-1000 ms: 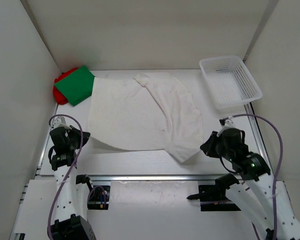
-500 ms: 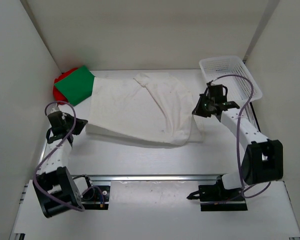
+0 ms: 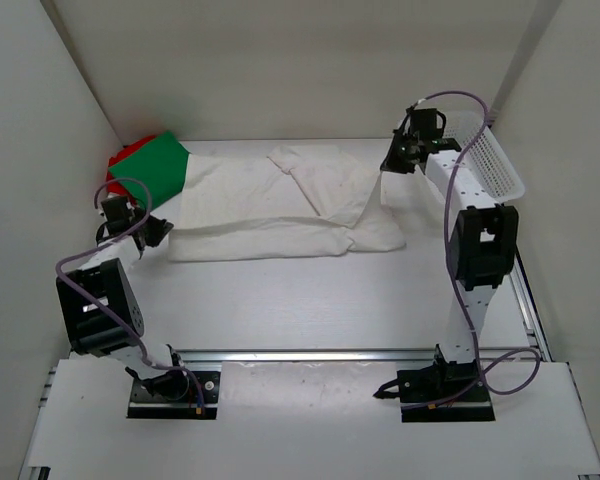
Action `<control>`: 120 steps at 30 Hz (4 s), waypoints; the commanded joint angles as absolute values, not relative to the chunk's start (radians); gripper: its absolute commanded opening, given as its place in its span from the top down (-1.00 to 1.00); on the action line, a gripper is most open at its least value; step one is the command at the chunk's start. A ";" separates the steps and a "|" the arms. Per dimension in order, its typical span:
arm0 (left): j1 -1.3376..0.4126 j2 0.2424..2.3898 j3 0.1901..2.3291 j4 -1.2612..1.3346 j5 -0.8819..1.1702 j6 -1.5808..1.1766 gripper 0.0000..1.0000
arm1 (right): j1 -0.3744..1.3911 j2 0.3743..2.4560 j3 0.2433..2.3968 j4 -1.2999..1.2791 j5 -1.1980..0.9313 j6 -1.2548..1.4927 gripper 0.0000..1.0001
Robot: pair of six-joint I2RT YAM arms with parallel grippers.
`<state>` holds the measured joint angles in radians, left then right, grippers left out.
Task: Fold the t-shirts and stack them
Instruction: Fold the flattened tshirt in 1/3 of the way
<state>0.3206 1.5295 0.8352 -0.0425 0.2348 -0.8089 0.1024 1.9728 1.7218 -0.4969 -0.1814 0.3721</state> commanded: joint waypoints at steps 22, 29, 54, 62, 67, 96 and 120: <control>0.336 1.215 0.483 -0.046 0.204 -0.701 0.10 | 0.198 1.427 1.136 -0.278 -0.101 0.408 -0.06; 0.302 1.285 0.476 -0.023 0.204 -0.706 0.07 | 0.029 1.261 0.666 -0.016 -0.135 0.581 -0.02; 0.230 1.502 0.534 0.163 0.160 -0.836 0.85 | -0.066 1.669 0.796 0.172 -0.253 0.715 1.00; 0.236 1.415 0.525 0.118 0.110 -0.816 1.00 | -0.097 1.461 0.626 0.107 -0.222 0.739 1.00; 0.236 1.281 0.447 0.059 0.103 -0.781 1.00 | -0.109 1.292 0.457 0.086 -0.218 0.773 1.00; 0.230 0.713 0.367 -0.273 0.270 -0.702 -0.14 | -0.007 0.793 0.479 -0.257 -0.275 0.626 0.68; -0.574 1.141 0.270 0.340 0.049 -0.788 0.05 | 0.308 1.411 0.552 0.155 -0.251 0.643 0.35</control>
